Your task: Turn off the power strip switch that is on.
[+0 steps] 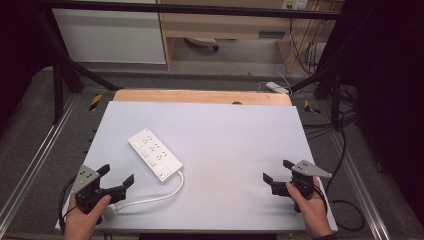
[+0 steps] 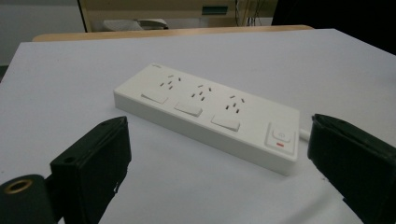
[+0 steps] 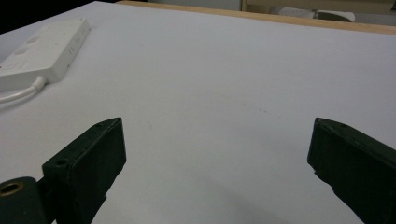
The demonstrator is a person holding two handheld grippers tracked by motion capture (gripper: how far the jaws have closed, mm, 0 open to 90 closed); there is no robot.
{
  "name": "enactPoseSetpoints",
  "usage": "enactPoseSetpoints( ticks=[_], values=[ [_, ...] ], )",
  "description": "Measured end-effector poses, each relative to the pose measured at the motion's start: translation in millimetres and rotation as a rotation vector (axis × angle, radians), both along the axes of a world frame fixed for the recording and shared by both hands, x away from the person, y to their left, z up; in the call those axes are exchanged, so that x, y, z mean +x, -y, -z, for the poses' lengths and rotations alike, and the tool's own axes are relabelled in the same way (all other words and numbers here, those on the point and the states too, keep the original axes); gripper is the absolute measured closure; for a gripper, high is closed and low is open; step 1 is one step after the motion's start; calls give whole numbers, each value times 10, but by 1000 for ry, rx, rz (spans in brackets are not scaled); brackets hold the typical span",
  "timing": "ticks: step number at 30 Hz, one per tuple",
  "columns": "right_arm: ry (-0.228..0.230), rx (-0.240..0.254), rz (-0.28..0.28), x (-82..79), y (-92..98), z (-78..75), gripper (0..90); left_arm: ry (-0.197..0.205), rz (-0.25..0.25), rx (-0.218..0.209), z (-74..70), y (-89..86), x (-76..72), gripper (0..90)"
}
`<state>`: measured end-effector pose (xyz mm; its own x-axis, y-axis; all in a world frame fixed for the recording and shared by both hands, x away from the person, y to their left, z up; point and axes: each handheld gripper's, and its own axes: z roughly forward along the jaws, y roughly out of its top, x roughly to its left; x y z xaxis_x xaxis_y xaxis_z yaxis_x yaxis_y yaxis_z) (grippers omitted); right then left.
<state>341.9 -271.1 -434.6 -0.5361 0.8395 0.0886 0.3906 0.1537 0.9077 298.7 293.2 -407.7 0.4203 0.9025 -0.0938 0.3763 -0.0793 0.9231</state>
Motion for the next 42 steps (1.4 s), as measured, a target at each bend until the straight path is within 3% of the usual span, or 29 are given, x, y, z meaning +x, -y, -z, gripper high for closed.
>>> enactPoseSetpoints(
  ticks=[18, 28, 42],
  values=[
    [16, -17, -2, -5, -36, -14, 36, 18, 6, -5, -33, -3, -25, 63],
    [22, -13, 4, -6, -35, -23, 32, 62, 12, -17, -69, 18, -43, 60],
    [24, -24, 12, -9, -46, -25, 29, 86, 17, -57, -145, 11, -60, 60]
  ],
)
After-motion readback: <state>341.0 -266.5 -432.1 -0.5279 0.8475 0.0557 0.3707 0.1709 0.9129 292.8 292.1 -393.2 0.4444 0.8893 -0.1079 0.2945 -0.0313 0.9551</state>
